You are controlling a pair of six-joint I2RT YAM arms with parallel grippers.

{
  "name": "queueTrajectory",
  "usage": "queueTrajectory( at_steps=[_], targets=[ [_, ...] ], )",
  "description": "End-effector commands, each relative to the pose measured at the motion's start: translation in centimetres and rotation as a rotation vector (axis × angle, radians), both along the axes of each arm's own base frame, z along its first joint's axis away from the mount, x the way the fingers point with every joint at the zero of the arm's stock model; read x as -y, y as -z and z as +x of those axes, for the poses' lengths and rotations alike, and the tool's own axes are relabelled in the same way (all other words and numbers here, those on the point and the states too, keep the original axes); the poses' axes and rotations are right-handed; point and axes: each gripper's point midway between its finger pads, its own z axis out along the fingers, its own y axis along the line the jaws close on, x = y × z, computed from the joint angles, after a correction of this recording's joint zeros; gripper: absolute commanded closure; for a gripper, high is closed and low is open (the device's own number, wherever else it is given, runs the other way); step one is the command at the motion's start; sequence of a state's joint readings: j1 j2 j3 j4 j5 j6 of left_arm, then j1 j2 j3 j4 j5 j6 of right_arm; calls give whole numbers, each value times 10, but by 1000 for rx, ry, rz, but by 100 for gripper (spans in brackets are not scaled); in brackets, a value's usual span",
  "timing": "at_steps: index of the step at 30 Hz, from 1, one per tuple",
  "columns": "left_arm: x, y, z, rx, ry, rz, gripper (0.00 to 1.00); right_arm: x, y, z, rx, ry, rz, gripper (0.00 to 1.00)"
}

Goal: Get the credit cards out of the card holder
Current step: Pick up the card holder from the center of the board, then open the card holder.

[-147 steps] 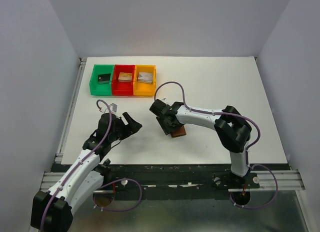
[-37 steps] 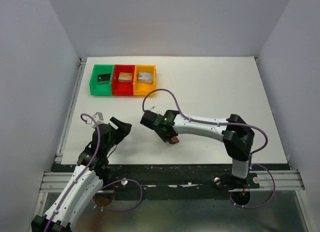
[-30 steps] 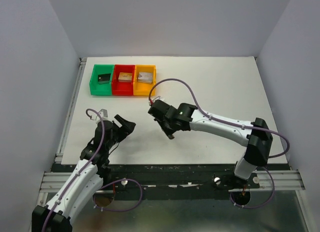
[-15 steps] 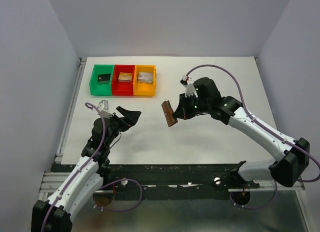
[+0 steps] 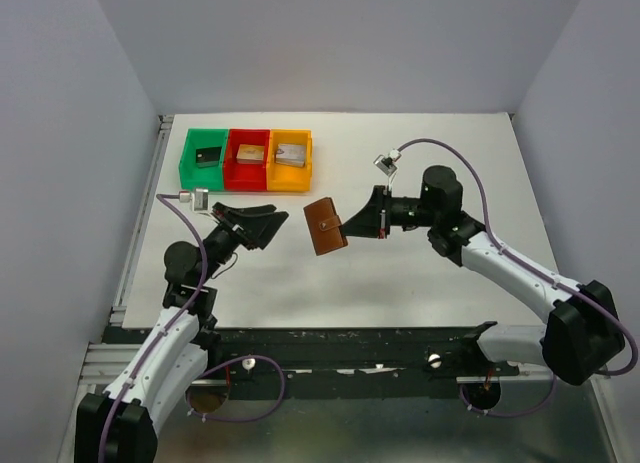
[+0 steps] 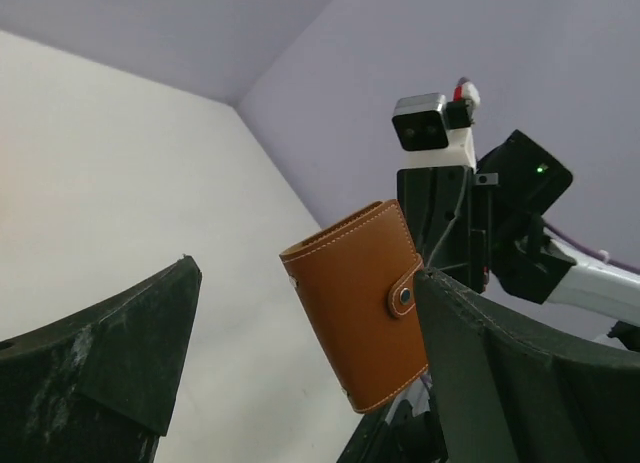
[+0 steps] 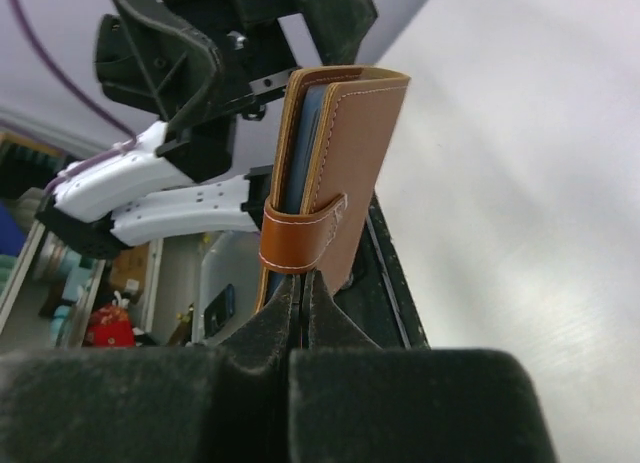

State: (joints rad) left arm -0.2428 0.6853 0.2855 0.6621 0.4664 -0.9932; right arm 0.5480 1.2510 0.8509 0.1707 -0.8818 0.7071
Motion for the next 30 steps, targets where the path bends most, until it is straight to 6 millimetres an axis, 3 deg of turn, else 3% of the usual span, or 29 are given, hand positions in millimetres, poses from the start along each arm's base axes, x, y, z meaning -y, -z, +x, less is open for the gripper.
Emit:
queueTrajectory(
  at_steps=[1,9,15,22,30],
  targets=[
    [6,-18,-20,119,134,-47,1,-2,-41,-28,89,-194,233,100],
    [13,-30,-36,185,269,-102,1,2,-54,-41,94,-288,362,100],
    [18,-45,-49,234,361,-136,1,1,-51,-41,90,-297,356,100],
    [22,-45,-48,229,378,-127,1,0,-45,-38,100,-273,307,100],
    [44,-49,-57,252,450,-92,1,-3,-43,-38,110,-266,277,100]
  ],
)
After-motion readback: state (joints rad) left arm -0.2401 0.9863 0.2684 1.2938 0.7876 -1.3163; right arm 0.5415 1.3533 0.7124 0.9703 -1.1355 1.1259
